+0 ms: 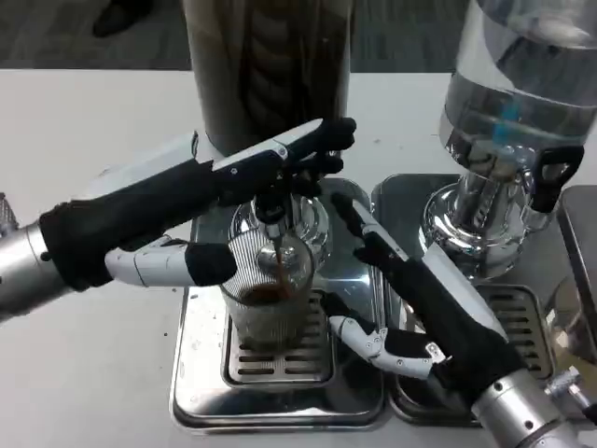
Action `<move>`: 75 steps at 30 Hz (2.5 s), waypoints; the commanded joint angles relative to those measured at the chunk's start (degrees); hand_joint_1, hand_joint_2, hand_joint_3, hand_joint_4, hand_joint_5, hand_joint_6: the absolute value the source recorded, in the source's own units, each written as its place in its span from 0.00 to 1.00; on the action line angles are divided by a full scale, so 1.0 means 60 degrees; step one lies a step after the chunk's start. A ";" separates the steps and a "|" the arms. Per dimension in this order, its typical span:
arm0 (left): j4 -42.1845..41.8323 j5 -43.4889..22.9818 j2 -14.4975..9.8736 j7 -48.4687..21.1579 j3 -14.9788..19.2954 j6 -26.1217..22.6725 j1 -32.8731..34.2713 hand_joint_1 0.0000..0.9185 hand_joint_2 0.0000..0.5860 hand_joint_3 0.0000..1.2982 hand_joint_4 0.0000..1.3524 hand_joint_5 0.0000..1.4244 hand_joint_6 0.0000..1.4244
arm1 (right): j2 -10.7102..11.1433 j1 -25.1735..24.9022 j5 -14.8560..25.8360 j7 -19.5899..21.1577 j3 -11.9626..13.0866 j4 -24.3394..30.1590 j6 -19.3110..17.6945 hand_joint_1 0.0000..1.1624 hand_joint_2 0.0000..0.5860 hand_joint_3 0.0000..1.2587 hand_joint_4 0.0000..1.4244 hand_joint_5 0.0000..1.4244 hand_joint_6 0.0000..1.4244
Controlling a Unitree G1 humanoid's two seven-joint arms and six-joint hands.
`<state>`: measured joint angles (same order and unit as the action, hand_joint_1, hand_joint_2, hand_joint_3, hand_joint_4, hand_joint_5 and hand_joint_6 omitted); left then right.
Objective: Grasp the cup under the faucet to collect the drink, then remove the cup.
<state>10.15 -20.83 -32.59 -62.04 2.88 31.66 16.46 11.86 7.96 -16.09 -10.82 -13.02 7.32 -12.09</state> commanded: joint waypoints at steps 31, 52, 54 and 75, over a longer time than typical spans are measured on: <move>-0.0324 0.0034 -0.0049 -0.0202 -0.0267 0.0037 -0.0245 0.00 0.07 0.00 0.00 0.03 0.13 | -0.0270 -0.0549 0.0074 0.0204 -0.0125 -0.0455 -0.0256 0.70 0.84 0.00 0.00 0.00 0.07; -0.0407 0.0087 -0.0082 -0.0069 -0.0257 0.0085 -0.0339 0.00 0.07 0.00 0.00 0.08 0.11 | -0.0414 -0.1055 0.0158 0.0079 -0.0326 -0.0906 -0.0369 0.56 0.93 0.00 0.00 0.00 0.07; -0.0426 0.0089 -0.0087 -0.0044 -0.0257 0.0083 -0.0356 0.00 0.08 0.00 0.00 0.09 0.11 | -0.0429 -0.1086 0.0188 0.0057 -0.0353 -0.0930 -0.0346 0.54 0.95 0.00 0.00 0.00 0.07; -0.0600 0.0058 -0.0161 0.0198 -0.0173 0.0057 -0.0519 0.00 0.08 0.01 0.00 0.10 0.13 | -0.0502 -0.1221 0.0226 0.0056 -0.0451 -0.1086 -0.0319 0.55 0.99 0.00 0.00 0.00 0.08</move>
<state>8.23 -20.74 -33.29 -59.22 3.36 31.66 14.24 9.48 2.21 -15.29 -10.23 -15.14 1.21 -13.64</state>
